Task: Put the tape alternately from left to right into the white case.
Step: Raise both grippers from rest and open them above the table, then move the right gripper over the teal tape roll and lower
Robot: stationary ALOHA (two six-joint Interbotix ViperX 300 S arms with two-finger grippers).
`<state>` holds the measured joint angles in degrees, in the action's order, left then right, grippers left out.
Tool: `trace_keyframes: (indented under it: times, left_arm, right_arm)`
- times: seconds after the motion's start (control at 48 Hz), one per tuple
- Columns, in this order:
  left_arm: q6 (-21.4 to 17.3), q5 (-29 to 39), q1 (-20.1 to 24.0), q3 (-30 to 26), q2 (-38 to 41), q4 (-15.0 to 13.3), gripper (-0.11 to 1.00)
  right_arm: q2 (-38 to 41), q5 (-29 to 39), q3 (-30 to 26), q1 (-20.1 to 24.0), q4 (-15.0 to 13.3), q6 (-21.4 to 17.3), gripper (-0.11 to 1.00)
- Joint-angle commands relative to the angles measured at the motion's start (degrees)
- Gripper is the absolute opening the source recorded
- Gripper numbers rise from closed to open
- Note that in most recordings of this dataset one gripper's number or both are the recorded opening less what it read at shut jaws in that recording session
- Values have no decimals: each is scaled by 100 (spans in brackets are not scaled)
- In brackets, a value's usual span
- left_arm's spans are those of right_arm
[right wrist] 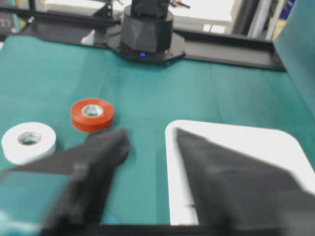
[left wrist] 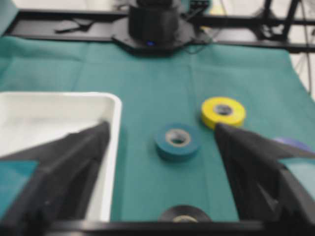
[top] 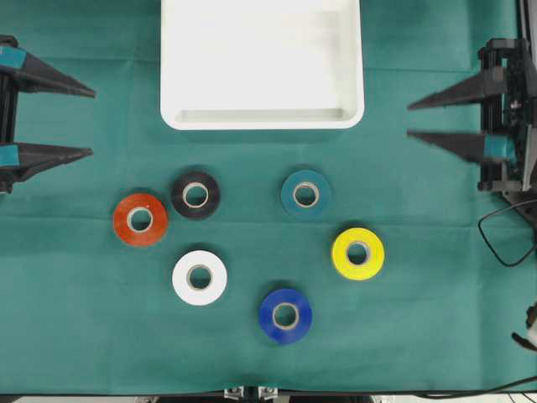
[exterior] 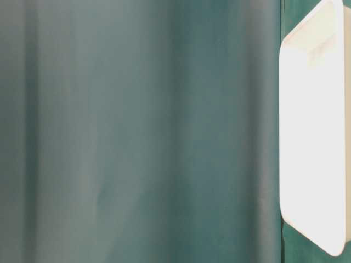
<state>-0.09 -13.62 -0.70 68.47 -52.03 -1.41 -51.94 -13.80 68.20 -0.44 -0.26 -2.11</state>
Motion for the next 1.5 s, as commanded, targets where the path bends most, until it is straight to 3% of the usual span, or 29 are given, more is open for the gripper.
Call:
trace_keyframes:
  times: [0.0,0.042,0.083,0.292,0.563,1.042,1.48]
  left_arm:
    - [9,18,-18,-176,44,-9,89]
    - [9,70,-18,-193,53,-18,89]
    - [9,158,-18,-202,53,-9,88]
    - [26,958,-18,-378,62,-26,88]
    - [18,1564,-18,-694,571,-26,88]
    - [18,2602,-26,-1433,2180,-26,88]
    - [26,3226,-237,-1837,2769,-26,88]
  right_arm:
    - [35,-9,-141,-9,-18,-9,68]
    - [35,-9,-141,-9,-18,-9,79]
    - [35,0,-149,-9,-18,-9,83]
    - [264,492,-343,-9,-9,-123,82]
    - [1116,1274,-888,-18,-18,-272,82]
    - [2030,1775,-1397,-9,-18,-299,82]
    - [2698,2109,-1670,26,-18,-299,82]
